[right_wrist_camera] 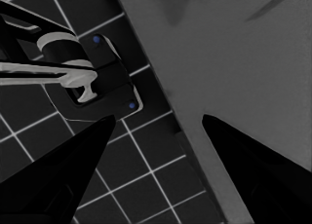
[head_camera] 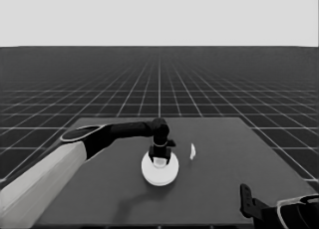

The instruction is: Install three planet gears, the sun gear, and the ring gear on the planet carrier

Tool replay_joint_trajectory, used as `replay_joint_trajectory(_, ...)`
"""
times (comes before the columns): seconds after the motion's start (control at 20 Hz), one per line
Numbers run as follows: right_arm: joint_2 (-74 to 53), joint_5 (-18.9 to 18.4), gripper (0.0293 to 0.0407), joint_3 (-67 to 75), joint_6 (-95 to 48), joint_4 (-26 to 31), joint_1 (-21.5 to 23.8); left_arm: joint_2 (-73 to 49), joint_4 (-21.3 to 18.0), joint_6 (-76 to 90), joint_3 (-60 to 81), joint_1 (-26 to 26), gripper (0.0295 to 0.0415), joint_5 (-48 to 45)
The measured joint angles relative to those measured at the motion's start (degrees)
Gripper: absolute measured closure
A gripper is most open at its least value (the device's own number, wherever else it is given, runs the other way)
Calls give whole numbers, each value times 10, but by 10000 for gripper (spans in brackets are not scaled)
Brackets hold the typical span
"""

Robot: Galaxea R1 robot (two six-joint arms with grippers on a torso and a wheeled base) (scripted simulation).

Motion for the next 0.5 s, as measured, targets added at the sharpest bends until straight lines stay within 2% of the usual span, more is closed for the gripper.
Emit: replay_joint_trajectory(0.5, 0, 0, 315, 0, 0, 0, 0, -1, 0, 50, -1, 5, 362, 0)
